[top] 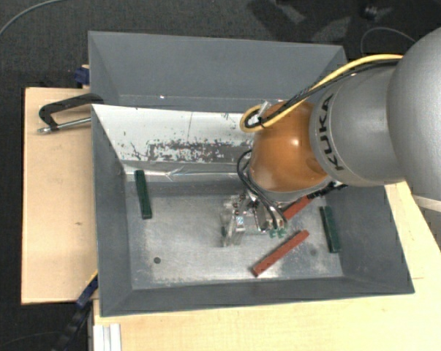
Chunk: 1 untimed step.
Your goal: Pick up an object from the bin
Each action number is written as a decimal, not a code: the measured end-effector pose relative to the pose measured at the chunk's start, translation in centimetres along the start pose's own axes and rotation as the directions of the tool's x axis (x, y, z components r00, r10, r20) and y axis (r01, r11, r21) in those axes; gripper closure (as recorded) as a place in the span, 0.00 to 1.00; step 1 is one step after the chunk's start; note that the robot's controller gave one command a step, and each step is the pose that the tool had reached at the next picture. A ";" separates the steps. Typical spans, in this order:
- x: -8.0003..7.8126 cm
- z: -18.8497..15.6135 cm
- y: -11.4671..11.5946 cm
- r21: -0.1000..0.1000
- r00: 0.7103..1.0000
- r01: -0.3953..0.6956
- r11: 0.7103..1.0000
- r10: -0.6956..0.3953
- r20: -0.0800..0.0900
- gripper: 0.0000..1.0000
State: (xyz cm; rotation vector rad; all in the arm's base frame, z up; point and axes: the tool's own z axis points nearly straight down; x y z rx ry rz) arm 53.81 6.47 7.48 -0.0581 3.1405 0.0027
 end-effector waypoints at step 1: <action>0.5 -21.2 -0.9 0.001 1.000 0.019 1.000 -0.019 0.015 1.00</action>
Offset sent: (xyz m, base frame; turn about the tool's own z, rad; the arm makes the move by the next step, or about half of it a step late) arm -0.0076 -0.0101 0.2058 -0.0191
